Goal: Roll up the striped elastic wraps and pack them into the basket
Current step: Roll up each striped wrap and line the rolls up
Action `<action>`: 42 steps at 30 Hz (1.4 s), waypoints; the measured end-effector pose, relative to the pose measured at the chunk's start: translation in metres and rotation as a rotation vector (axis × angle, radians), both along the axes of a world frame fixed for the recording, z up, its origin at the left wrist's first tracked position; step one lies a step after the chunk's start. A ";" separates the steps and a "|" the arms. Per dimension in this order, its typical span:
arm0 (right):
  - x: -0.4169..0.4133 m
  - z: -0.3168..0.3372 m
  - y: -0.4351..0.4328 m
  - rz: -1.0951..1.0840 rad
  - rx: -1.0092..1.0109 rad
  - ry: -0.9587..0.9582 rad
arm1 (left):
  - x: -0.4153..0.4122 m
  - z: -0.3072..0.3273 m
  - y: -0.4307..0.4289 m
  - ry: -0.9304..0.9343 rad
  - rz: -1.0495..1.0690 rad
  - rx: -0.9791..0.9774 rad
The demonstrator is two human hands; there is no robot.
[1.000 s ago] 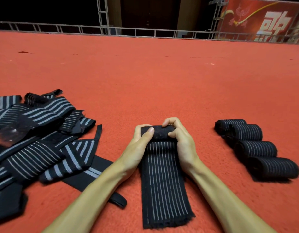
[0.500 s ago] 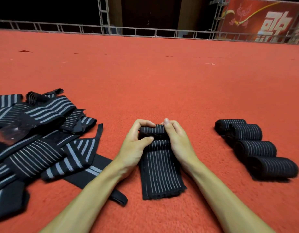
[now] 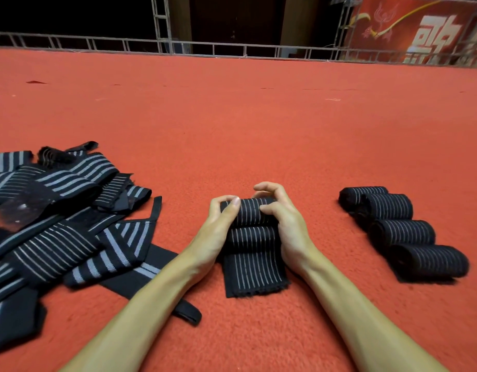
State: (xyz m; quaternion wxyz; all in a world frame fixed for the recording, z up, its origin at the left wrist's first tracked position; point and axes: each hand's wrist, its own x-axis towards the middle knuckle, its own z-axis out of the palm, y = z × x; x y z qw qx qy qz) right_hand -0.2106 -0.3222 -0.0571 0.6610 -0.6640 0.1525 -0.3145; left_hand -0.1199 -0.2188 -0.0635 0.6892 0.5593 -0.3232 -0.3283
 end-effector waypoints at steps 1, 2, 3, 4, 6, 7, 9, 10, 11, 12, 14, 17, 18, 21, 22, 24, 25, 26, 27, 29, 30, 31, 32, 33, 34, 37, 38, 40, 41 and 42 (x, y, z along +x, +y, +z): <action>0.000 -0.001 -0.001 0.000 0.000 -0.005 | 0.000 0.000 0.000 -0.007 0.002 0.009; 0.000 -0.001 -0.001 0.004 -0.002 -0.008 | 0.000 -0.001 0.000 -0.016 0.009 0.010; 0.000 -0.001 -0.001 0.010 -0.006 -0.007 | 0.001 -0.002 0.000 -0.027 0.020 0.003; 0.000 -0.001 -0.001 0.014 -0.015 -0.004 | 0.001 -0.003 0.000 -0.040 0.031 -0.007; 0.000 -0.001 -0.001 0.008 -0.040 0.017 | 0.003 -0.005 0.000 -0.058 0.052 -0.037; -0.001 -0.001 0.000 0.007 -0.039 0.025 | 0.004 -0.005 0.001 -0.065 0.061 -0.052; 0.000 0.000 0.001 0.024 -0.019 0.023 | 0.006 -0.005 0.002 -0.079 0.079 -0.094; 0.001 -0.001 0.002 0.031 -0.013 0.025 | 0.008 -0.005 0.002 -0.081 0.084 -0.117; 0.002 -0.002 0.002 0.024 -0.020 0.038 | 0.008 -0.004 0.003 -0.079 0.086 -0.134; 0.003 -0.002 0.003 0.010 -0.032 0.064 | 0.009 -0.004 0.003 -0.076 0.087 -0.145; 0.004 -0.003 0.003 -0.012 -0.071 0.133 | 0.010 -0.003 0.005 -0.062 0.074 -0.163; 0.004 -0.002 0.003 -0.091 -0.181 0.239 | 0.010 -0.002 0.007 -0.045 0.022 -0.177; 0.004 -0.002 0.003 -0.113 -0.193 0.253 | 0.008 -0.001 0.007 -0.043 0.013 -0.177; 0.005 -0.001 0.002 -0.119 -0.144 0.212 | 0.006 0.000 0.007 -0.029 0.003 -0.184; 0.005 -0.001 0.002 -0.098 -0.102 0.171 | 0.006 0.000 0.006 -0.027 -0.003 -0.183; 0.004 0.000 0.003 -0.041 -0.008 0.083 | 0.005 0.001 0.006 -0.013 -0.029 -0.173; 0.003 0.000 0.003 -0.010 0.023 0.054 | 0.004 0.001 0.006 0.006 -0.041 -0.160; 0.002 0.000 0.003 0.021 0.039 0.034 | 0.003 0.001 0.005 0.030 -0.044 -0.143; 0.001 -0.001 0.003 0.055 0.045 0.014 | 0.002 0.001 0.005 0.050 -0.036 -0.123; -0.001 -0.001 0.003 0.111 0.038 -0.016 | 0.002 -0.001 0.004 0.065 -0.005 -0.088; -0.002 0.000 0.003 0.133 0.041 -0.028 | 0.002 -0.001 0.004 0.058 0.006 -0.075; -0.003 0.000 0.002 0.154 0.051 -0.039 | 0.002 -0.002 0.003 0.049 0.008 -0.063; -0.003 0.000 0.002 0.170 0.067 -0.050 | 0.002 -0.002 0.003 0.049 0.005 -0.058; -0.004 0.000 0.000 0.182 0.083 -0.063 | 0.002 -0.002 0.002 0.049 0.006 -0.059; -0.004 0.000 0.000 0.192 0.098 -0.074 | 0.002 -0.003 0.002 0.042 0.010 -0.058; -0.004 0.001 -0.001 0.215 0.122 -0.090 | 0.003 -0.004 0.001 0.032 0.039 -0.066; -0.004 0.001 -0.001 0.219 0.124 -0.089 | 0.004 -0.005 0.001 0.038 0.057 -0.086; -0.003 0.002 -0.001 0.211 0.130 -0.091 | 0.006 -0.006 0.001 0.029 0.084 -0.117; -0.002 0.001 -0.001 0.192 0.133 -0.089 | 0.007 -0.006 0.001 0.014 0.095 -0.127; -0.001 0.001 -0.001 0.157 0.129 -0.078 | 0.008 -0.007 0.001 0.000 0.104 -0.142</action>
